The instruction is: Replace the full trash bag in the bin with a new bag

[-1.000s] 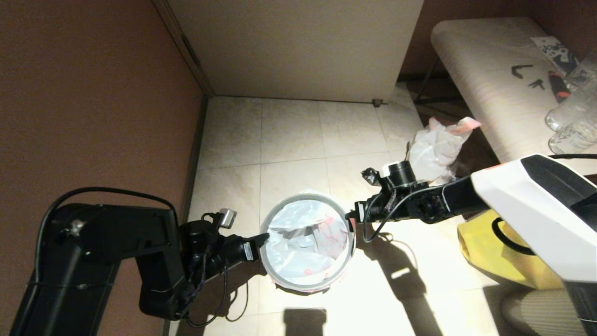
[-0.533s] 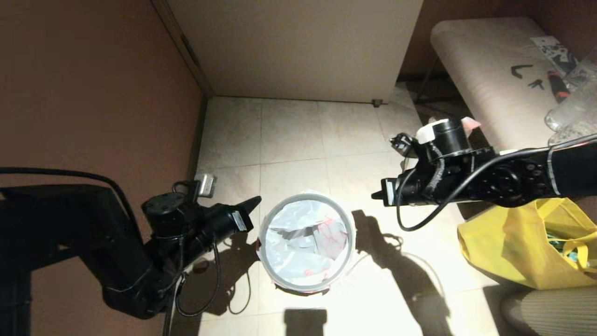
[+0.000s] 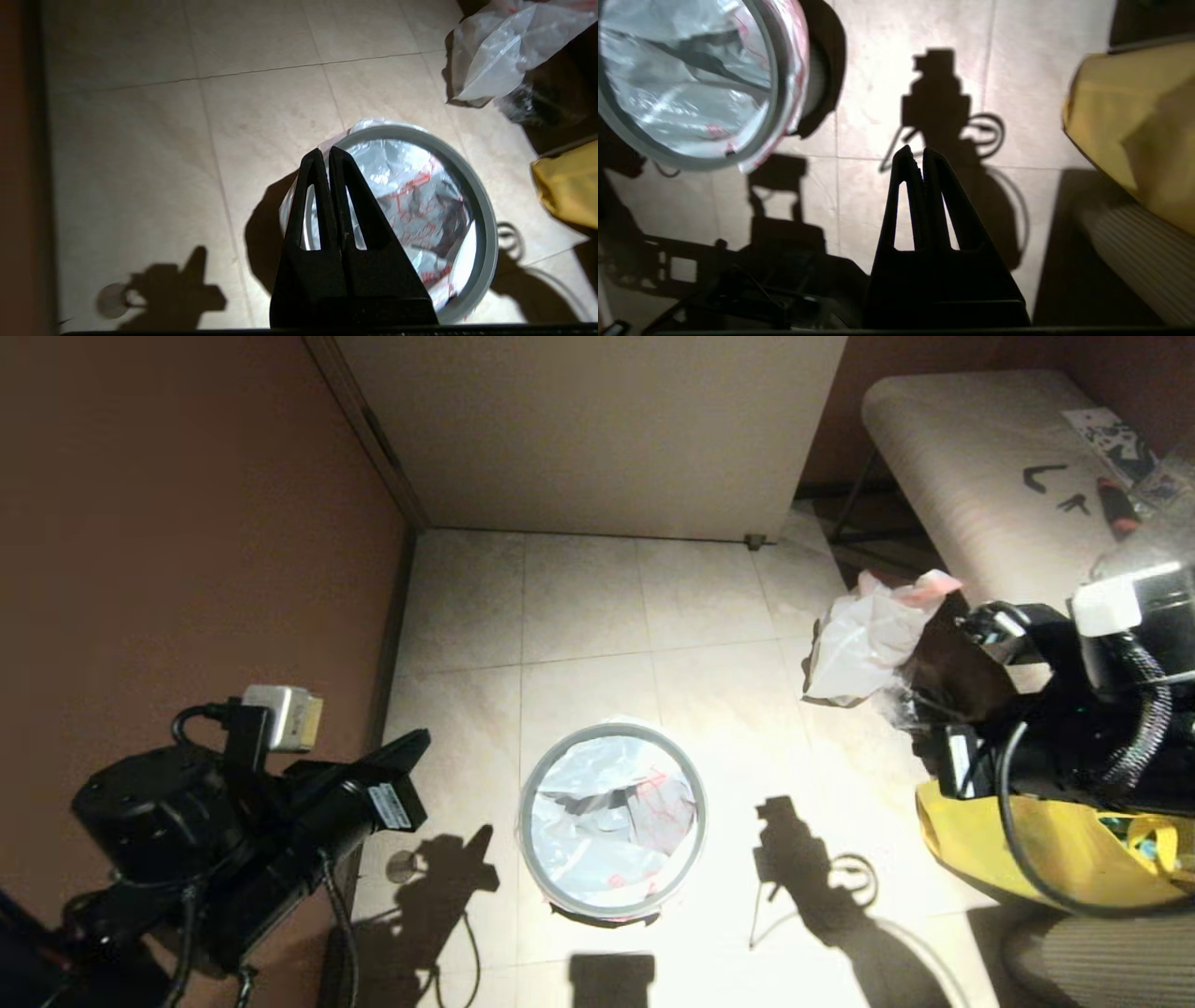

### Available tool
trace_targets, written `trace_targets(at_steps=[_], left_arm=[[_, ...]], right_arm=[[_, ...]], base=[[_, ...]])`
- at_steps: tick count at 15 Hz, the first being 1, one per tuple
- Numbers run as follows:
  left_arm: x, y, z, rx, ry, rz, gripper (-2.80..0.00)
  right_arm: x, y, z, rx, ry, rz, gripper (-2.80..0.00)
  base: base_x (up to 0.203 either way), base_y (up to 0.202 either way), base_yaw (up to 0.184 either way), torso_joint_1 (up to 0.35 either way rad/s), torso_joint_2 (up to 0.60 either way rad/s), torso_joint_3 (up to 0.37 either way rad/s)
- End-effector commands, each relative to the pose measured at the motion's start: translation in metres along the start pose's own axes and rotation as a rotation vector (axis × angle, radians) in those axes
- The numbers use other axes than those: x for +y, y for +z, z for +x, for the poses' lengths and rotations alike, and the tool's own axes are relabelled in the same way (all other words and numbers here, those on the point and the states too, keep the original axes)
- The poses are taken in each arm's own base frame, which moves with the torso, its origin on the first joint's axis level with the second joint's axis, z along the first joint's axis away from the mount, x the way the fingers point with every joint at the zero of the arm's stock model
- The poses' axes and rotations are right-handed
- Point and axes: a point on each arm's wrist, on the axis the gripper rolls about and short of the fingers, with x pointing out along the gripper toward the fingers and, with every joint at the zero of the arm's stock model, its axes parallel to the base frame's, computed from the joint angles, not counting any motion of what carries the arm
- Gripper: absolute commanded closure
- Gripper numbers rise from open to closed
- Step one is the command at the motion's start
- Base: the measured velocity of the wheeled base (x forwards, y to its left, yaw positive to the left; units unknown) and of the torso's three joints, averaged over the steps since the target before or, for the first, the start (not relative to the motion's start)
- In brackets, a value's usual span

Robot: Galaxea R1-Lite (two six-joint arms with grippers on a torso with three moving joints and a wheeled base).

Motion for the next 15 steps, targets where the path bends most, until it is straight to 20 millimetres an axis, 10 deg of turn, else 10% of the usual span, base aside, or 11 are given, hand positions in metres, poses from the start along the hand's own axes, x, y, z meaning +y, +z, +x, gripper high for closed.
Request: trace_targets(at_steps=[1,9,15], left_arm=[[-0.012,0.011,-0.041,-0.066,0.020,0.017,0.00],[-0.004,0.023,-0.108,-0.192,0.320,0.065,0.00],[0.017,0.041,-0.129,-0.322,0.526,0.067,0.00]], right_arm=[[-0.013,-0.014,-0.049,-0.091,-0.036,0.009,0.00],[-0.047,-0.086,-0.153,-0.193,-0.131,0.020,0.00],[-0.056,-0.113,-0.182,-0.286,-0.198,0.082,0.00]], base=[[0.000,0.000,0.000,0.000,0.00,0.000],[0.000,0.000,0.000,0.000,0.00,0.000],[0.000,0.000,0.000,0.000,0.00,0.000]])
